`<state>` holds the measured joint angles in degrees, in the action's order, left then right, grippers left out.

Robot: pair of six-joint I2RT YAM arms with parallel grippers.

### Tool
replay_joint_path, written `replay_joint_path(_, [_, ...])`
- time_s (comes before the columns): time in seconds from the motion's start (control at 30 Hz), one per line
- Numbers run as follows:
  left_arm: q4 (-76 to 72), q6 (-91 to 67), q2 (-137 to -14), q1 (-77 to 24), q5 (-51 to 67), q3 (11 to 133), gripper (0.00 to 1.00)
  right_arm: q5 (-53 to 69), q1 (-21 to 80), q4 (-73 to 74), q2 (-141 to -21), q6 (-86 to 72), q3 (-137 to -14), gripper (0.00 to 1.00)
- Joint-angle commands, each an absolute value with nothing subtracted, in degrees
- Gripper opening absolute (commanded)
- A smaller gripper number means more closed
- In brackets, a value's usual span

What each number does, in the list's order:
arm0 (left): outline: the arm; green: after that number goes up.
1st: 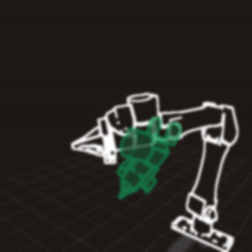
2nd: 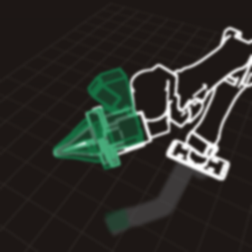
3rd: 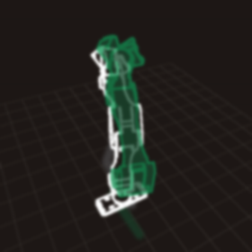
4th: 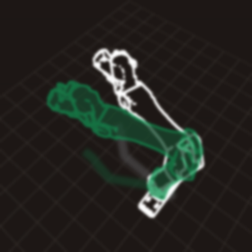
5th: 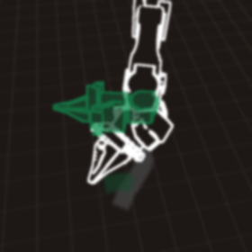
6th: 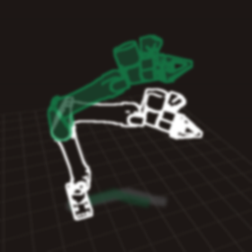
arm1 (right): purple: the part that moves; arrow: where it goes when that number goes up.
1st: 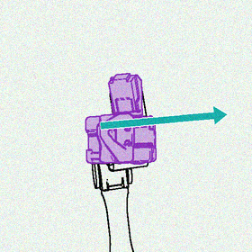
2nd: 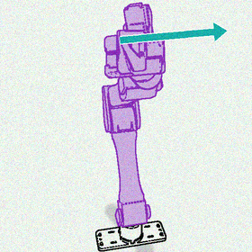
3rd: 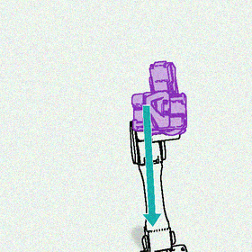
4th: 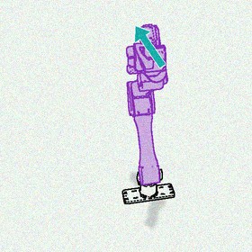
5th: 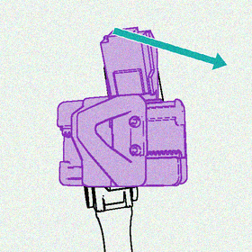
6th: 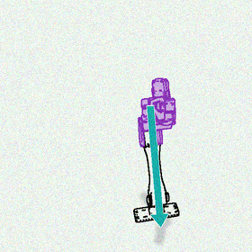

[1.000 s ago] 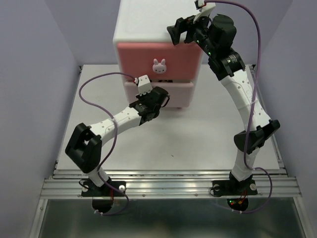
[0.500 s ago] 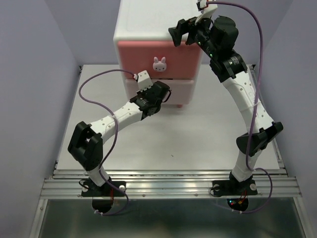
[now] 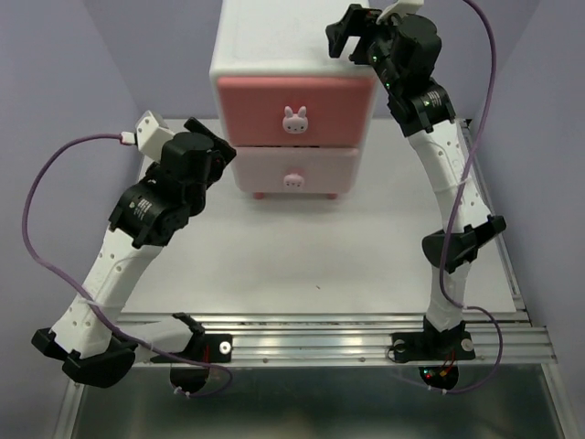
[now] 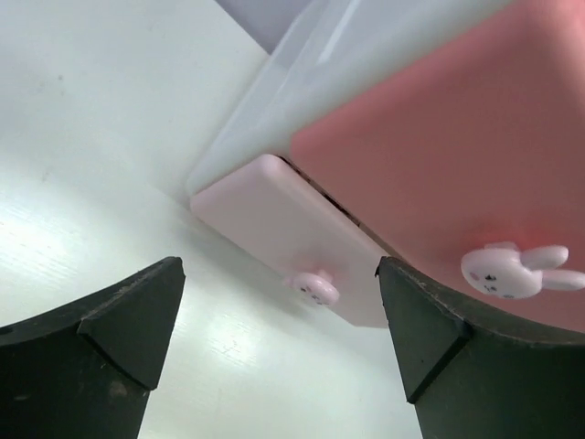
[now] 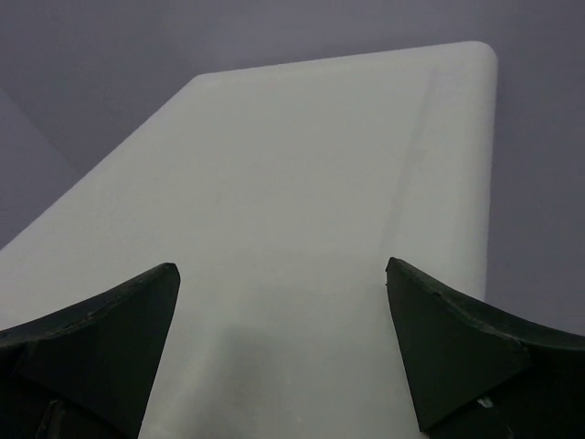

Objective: Place and organize the shoes in the shoe cabinet

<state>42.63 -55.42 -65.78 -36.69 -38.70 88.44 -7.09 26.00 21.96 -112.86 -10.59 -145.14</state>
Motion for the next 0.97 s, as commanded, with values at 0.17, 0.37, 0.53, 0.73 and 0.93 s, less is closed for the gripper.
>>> replay_joint_path(0.17, [60.9,-57.4,-68.8,-25.2,-26.7,101.4,0.99,-11.3,6.6,23.3,-103.6,-27.0,-138.8,1.00])
replay_joint_path(0.37, [60.9,-53.4,-72.5,-14.8,-21.3,99.7,0.99,-7.8,-2.0,35.0,-98.8,-25.0,-135.1,1.00])
replay_joint_path(0.53, [59.4,-52.2,-71.2,-10.4,-18.6,98.9,0.99,-1.8,-2.0,37.6,-88.9,-22.2,-114.4,1.00])
replay_joint_path(0.73, [58.3,-53.3,-65.9,-8.3,-19.0,92.4,0.99,-6.9,-2.0,39.1,-76.2,-20.8,-98.4,1.00])
replay_joint_path(0.93, [59.2,-53.3,-63.8,-8.0,-20.4,90.1,0.99,-10.1,-2.0,38.4,-68.1,-21.0,-88.2,1.00])
